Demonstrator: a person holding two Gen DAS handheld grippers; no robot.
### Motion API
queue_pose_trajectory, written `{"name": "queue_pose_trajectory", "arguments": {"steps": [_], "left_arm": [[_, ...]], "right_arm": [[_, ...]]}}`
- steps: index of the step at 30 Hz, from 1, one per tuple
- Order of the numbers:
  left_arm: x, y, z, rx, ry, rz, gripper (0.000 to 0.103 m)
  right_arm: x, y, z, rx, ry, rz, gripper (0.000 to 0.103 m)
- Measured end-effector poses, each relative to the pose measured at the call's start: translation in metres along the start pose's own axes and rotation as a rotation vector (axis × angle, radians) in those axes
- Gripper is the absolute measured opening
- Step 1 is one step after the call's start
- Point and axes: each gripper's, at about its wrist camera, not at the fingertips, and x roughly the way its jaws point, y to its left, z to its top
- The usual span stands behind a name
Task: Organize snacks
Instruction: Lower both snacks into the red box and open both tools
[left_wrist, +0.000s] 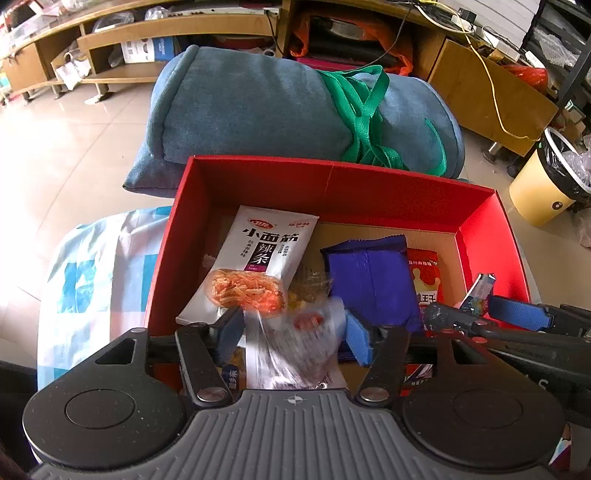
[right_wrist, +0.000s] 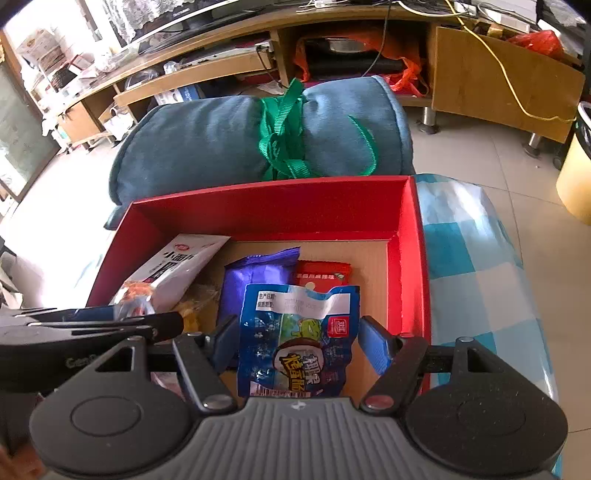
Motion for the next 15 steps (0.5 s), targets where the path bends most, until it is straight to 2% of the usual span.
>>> {"name": "queue_pose_trajectory", "arguments": {"steps": [15], "left_arm": [[-0.01,0.003,0.003,-0.017,-0.045,0.006,0.076]], "right_arm": [[-0.007,0.0,0.006,0.012,-0.056,-0.007,0.067]]}}
